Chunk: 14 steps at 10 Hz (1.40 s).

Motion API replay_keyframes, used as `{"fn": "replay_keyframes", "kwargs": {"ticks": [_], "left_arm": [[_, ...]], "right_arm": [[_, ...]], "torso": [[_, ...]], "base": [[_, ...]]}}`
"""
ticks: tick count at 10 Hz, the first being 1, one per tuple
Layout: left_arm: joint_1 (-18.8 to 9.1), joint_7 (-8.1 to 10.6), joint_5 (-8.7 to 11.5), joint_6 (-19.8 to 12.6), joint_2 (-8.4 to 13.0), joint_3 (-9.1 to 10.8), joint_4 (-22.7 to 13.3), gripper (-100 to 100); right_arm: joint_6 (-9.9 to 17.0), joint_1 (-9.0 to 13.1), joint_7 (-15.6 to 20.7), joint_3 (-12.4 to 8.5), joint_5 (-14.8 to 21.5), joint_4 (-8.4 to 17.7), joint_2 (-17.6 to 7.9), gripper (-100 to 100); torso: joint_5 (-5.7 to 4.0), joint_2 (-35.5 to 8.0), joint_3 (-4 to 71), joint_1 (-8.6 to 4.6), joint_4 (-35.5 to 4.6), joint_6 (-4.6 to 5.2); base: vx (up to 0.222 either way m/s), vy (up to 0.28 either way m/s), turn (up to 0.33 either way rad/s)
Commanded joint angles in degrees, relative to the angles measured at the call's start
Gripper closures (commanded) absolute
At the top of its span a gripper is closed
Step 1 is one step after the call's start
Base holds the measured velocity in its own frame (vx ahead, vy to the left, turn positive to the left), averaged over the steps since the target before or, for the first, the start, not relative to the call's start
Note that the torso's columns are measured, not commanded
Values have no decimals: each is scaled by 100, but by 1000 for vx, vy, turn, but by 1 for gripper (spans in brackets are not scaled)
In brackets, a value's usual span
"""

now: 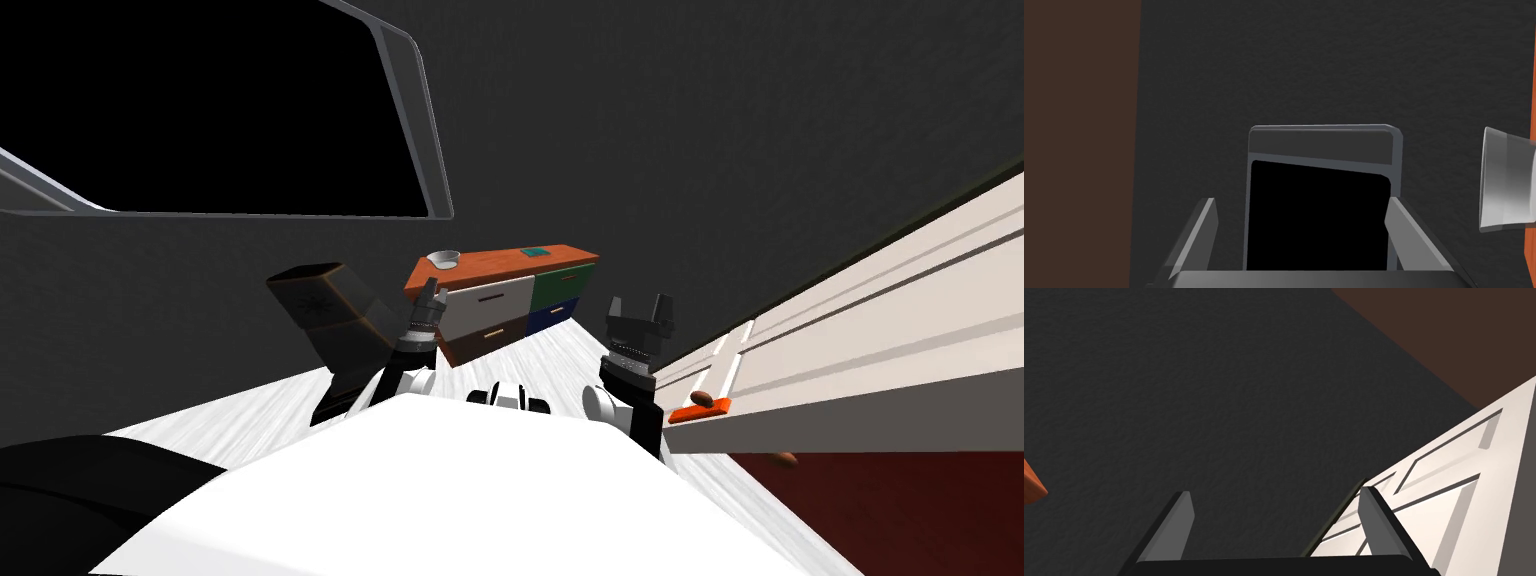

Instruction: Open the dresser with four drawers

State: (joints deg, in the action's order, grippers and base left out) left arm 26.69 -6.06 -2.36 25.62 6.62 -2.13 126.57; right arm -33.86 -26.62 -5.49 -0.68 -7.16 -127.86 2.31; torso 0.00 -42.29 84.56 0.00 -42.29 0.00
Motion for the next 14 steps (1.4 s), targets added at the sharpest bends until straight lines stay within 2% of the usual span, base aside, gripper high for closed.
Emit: {"fn": "replay_keyframes", "kwargs": {"ticks": [1,9,14], "left_arm": [[-94,6,46,78,56,168,-434,-100],[-333,-49,108,263,225,527,-1665,-100],[-469,-80,144,368,251,731,-2362,-100]], "right_arm": [[0,0,0,0,0,0,0,0],[0,0,0,0,0,0,0,0],[0,0,0,0,0,0,0,0]], "torso": [[-1,1,1,-3,0,0],[-1,-1,-1,-2,0,1],[-1,3,2,-6,1,0]], "base": [[107,-77,61],[93,-67,56],[85,-61,51]]}}
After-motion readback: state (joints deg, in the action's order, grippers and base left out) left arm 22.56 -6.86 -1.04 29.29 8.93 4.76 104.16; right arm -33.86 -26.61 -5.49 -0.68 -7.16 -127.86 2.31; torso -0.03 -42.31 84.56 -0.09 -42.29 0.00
